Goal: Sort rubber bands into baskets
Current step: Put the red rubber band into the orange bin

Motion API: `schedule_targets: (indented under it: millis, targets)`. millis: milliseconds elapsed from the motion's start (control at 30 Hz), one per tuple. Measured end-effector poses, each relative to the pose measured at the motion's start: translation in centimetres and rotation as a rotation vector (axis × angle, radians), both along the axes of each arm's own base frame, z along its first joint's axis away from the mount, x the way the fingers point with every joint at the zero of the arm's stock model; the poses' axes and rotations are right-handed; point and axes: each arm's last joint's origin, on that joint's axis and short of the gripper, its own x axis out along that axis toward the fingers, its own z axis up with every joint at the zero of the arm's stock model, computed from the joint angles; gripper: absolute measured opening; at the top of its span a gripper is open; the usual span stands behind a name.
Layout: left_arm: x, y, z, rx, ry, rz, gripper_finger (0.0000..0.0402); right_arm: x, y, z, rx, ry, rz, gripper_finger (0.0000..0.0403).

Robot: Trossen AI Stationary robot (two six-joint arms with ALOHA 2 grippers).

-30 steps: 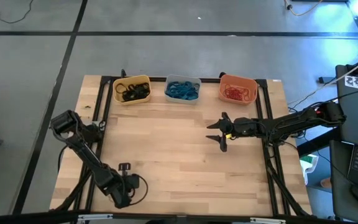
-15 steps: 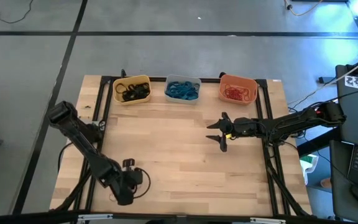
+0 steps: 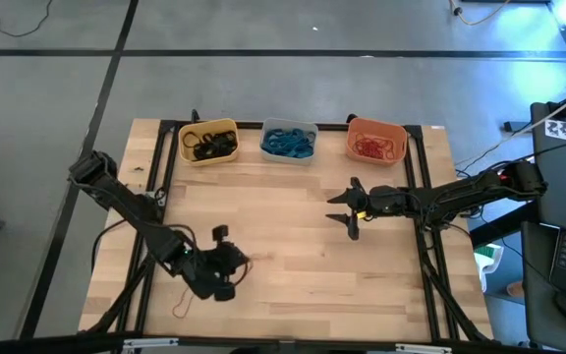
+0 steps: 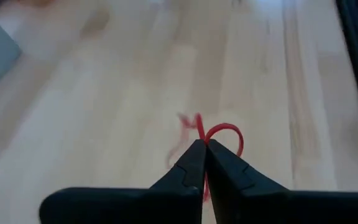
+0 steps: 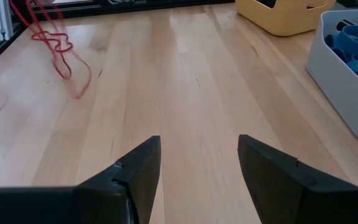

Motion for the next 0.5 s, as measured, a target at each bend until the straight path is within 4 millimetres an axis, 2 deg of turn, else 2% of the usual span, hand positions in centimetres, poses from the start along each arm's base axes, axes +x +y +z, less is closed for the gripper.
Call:
schedule_targets:
  millis: [267,500]
  targets:
    - [2.8,2.0,-1.8,0.08,-0.067,0.007,0.0016,-0.1,0.0,-0.1,-0.001,0.016,0.0,0.0215]
    - [5.2,3.9,-4.9,0.125,-0.052,0.059,0.0016,-0.1,0.0,-0.1,-0.001,0.016,0.0,0.0215]
